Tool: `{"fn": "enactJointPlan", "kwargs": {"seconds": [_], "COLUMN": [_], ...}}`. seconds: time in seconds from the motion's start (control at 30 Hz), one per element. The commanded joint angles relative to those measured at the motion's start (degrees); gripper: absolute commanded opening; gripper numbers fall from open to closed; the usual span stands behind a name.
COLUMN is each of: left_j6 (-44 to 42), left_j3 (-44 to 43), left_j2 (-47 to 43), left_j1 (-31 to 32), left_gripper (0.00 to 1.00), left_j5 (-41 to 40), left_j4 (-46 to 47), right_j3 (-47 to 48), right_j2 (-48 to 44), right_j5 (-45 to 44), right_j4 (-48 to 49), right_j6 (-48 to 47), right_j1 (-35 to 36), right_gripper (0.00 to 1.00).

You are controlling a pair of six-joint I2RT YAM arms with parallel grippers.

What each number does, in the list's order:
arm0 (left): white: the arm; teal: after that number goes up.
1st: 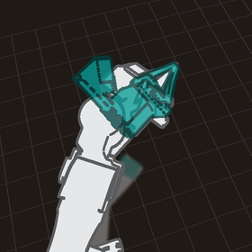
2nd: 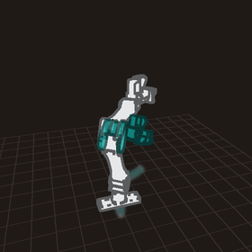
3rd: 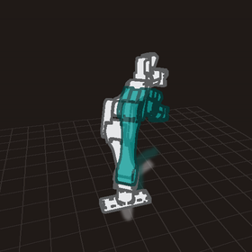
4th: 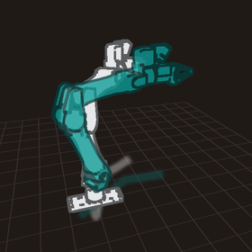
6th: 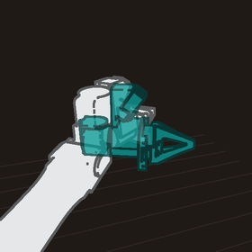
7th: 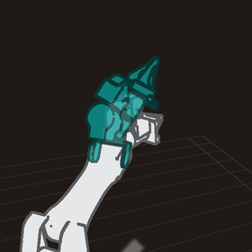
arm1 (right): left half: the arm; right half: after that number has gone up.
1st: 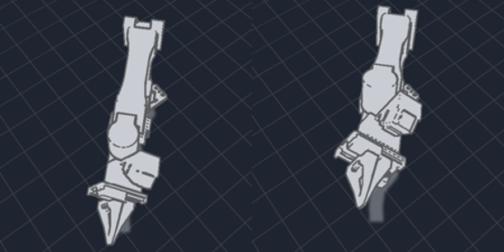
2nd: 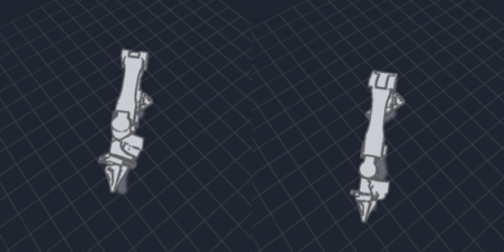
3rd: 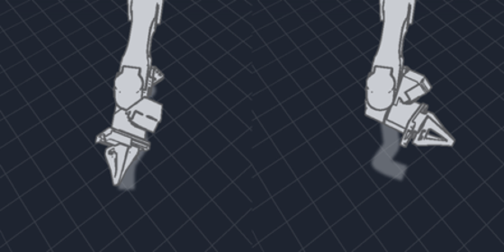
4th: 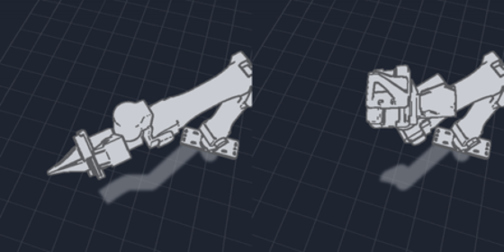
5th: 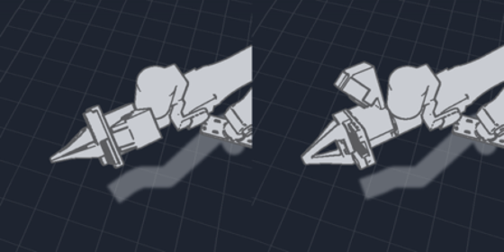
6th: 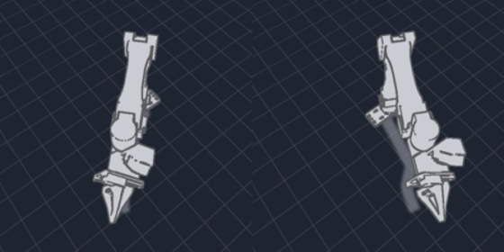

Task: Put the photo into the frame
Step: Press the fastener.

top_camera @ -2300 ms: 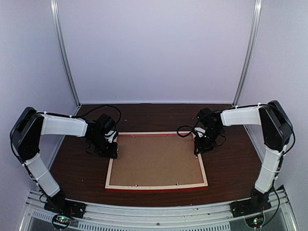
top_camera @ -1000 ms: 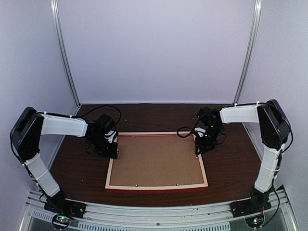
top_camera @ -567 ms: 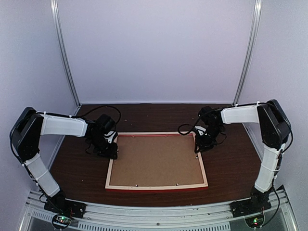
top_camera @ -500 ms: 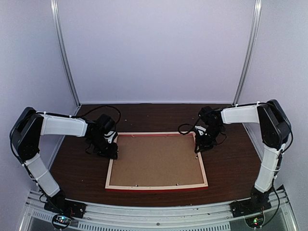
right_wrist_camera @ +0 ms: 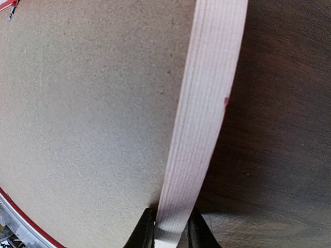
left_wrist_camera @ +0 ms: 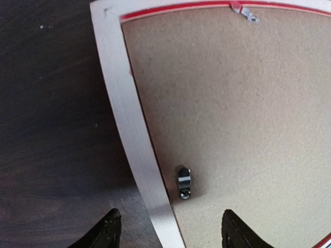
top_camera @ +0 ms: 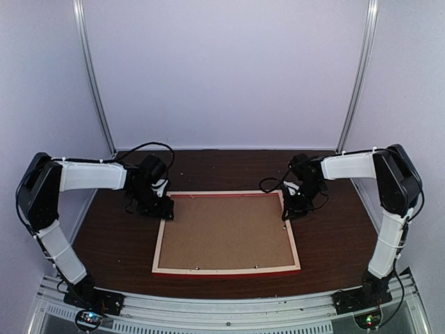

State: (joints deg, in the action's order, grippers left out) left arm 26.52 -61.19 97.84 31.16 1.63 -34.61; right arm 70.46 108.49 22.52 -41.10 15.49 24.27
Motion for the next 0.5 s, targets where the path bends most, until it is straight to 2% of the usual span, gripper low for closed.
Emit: {"fn": "enactJointPlan", "kwargs": {"seconds": [0.0, 0.2, 0.47], "left_j6": [-1.67, -2.75, -2.97], "left_j3": [-3.91, -7.76, -8.78], "left_j2": [2.73, 6.8, 8.72], "left_j1": [-1.63, -2.24, -2.33], "left_gripper": [0.68, 0.66, 0.59], "left_j5": [-0.56, 0.25, 0.72], "left_j4": [0.01, -1.45, -1.86], "right_j3": [-1.81, -2.29, -2.25], "right_j2": [0.76, -0.32, -0.85], "right_j5": [-0.73, -0.75, -0.54], "right_j4": [3.47, 4.05, 4.22], "right_j6": [-1.56, -1.08, -1.21], "right_j1": [0.08, 0.1, 0.08], "right_gripper": [0.15, 0.13, 0.12]}}
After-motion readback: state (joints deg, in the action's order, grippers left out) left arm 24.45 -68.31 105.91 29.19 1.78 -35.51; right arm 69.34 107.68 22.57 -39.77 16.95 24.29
